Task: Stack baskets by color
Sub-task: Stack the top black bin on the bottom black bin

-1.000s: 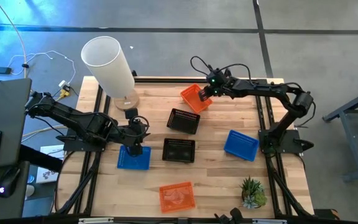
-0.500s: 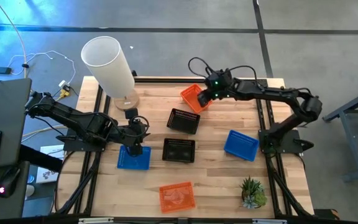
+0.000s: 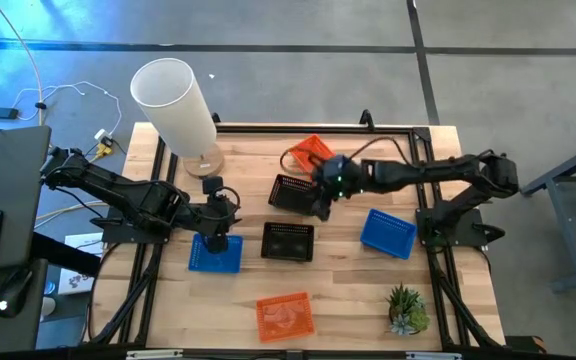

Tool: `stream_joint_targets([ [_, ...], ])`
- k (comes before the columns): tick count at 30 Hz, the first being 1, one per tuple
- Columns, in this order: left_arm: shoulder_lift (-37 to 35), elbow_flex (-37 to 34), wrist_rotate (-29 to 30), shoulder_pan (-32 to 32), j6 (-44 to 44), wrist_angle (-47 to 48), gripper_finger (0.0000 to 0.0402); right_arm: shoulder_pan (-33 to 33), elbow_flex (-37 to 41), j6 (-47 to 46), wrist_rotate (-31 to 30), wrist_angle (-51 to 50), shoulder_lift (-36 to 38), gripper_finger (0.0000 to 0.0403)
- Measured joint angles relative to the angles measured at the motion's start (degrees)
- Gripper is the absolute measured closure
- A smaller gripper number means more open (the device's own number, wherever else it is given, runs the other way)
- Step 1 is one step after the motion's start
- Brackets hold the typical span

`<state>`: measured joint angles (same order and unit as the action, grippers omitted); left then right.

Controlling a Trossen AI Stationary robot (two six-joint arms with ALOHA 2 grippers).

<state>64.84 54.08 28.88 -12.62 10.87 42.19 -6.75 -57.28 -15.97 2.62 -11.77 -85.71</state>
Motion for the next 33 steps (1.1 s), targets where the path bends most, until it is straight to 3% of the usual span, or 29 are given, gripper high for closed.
stream_joint_targets([
  [6, 0.0, 0.0, 0.0, 0.0, 0.0, 0.0, 0.0271, 6.2, 0.0, 0.1, -4.3, -1.0, 0.0, 0.03],
  [14, 0.0, 0.0, 0.0, 0.0, 0.0, 0.0, 0.0271, 8.8, 0.0, 1.9, -11.7, -1.7, 0.0, 0.0296],
  [20, 0.0, 0.0, 0.0, 0.0, 0.1, 0.0, 0.0271, 7.7, 0.0, 3.9, -11.9, 0.1, -0.1, 0.0264],
  [26, 0.0, 0.0, 0.0, 0.0, 0.1, 0.0, 0.0271, 3.9, -0.1, 7.3, -10.1, 9.3, -0.1, 0.0236],
  [33, 0.0, 0.0, 0.0, 0.0, 0.1, 0.0, 0.0271, -1.4, -6.6, 12.8, -8.1, 4.8, -1.3, 0.0234],
])
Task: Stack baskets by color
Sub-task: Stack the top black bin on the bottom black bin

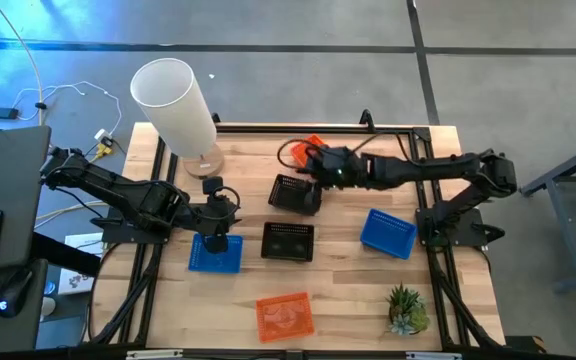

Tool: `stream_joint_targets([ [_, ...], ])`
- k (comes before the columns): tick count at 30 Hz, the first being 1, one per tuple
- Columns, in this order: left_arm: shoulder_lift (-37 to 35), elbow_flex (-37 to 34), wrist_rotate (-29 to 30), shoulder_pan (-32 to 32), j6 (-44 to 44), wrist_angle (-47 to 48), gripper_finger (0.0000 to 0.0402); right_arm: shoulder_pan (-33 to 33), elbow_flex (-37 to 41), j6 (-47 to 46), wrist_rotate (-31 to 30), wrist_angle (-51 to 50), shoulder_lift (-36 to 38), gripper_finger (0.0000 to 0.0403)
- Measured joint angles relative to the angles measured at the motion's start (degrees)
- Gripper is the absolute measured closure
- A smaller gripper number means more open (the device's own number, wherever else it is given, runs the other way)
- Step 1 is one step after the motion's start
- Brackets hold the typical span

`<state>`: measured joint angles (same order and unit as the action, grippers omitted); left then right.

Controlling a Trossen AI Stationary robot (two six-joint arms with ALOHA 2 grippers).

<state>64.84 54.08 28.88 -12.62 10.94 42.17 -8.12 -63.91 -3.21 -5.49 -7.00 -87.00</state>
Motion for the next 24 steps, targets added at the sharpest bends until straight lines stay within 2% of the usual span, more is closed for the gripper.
stream_joint_targets([
  [9, 0.0, 0.0, 0.0, 0.0, 0.0, 0.0, 0.0271, -4.2, -5.8, 4.7, 0.2, -11.3, -6.6, 0.0234],
  [14, 0.0, 0.0, 0.0, 0.0, -0.1, 0.0, 0.0271, -4.8, -5.8, 4.8, 3.2, -11.6, -10.1, 0.0234],
  [24, 0.0, 0.0, 0.0, 0.0, 0.0, 0.0, 0.0271, -4.7, -5.8, 8.9, 2.2, -11.6, -16.1, 0.0234],
])
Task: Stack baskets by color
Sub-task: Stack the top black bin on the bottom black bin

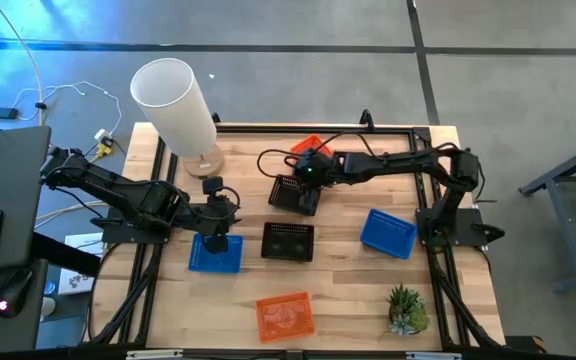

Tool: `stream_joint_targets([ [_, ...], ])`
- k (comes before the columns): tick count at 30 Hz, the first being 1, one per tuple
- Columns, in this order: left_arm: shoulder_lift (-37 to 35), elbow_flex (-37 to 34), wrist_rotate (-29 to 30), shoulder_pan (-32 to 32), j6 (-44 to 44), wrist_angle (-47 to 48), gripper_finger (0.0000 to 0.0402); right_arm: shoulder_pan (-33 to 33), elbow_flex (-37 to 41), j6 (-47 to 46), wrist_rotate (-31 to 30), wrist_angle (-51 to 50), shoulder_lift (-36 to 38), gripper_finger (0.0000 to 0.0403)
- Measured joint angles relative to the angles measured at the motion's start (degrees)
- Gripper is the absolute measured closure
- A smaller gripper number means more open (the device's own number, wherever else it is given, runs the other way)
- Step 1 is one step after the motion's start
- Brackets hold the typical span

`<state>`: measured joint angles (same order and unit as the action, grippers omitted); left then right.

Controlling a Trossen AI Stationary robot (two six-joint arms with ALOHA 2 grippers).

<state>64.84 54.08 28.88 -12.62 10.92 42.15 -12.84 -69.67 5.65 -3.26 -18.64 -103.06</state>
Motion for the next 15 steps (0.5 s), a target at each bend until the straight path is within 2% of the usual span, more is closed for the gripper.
stream_joint_targets([
  [15, 0.0, 0.0, 0.0, 0.0, 0.0, 0.0, 0.0271, -1.3, 0.0, -0.7, -4.3, 0.0, -4.0, 0.0234],
])
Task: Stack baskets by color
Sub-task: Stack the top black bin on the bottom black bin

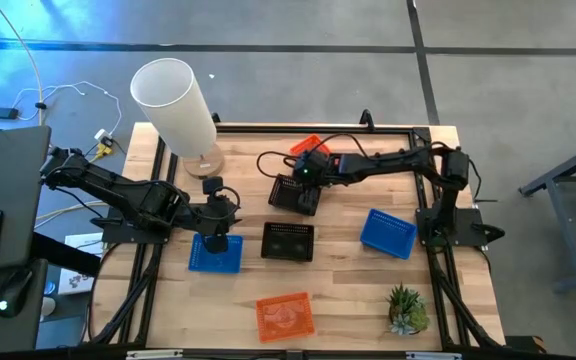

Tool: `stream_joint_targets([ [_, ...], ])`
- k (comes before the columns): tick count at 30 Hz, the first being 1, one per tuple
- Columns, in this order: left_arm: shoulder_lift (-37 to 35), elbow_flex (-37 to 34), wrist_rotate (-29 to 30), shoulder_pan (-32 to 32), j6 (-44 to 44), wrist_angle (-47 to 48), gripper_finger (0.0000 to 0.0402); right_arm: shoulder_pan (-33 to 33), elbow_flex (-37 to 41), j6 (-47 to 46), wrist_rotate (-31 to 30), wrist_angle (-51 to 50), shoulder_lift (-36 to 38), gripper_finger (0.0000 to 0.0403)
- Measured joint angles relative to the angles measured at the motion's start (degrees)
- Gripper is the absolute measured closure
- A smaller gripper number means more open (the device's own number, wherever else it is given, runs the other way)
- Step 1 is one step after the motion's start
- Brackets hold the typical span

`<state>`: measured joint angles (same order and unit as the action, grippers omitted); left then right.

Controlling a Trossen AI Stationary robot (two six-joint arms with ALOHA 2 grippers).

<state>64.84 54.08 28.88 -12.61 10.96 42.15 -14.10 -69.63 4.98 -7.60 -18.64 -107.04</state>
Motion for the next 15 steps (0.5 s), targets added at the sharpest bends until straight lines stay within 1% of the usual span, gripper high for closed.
stream_joint_targets([
  [3, 0.0, 0.0, 0.0, 0.0, 0.0, 0.0, 0.0271, -0.5, 0.0, 0.0, -0.7, 0.0, 0.0, 0.0241],
  [7, 0.0, 0.0, 0.0, 0.0, 0.0, 0.0, 0.0271, -1.3, 0.0, 0.0, 1.5, -1.3, 0.0, 0.0267],
  [9, 0.0, 0.0, 0.0, 0.0, 0.0, 0.0, 0.0271, -1.4, 0.0, -0.4, 1.6, -1.5, 0.0, 0.0276],
  [15, 0.0, 0.0, 0.0, 0.0, 0.0, 0.0, 0.0271, -1.4, 0.0, -1.5, 1.5, -1.9, -0.8, 0.0281],
])
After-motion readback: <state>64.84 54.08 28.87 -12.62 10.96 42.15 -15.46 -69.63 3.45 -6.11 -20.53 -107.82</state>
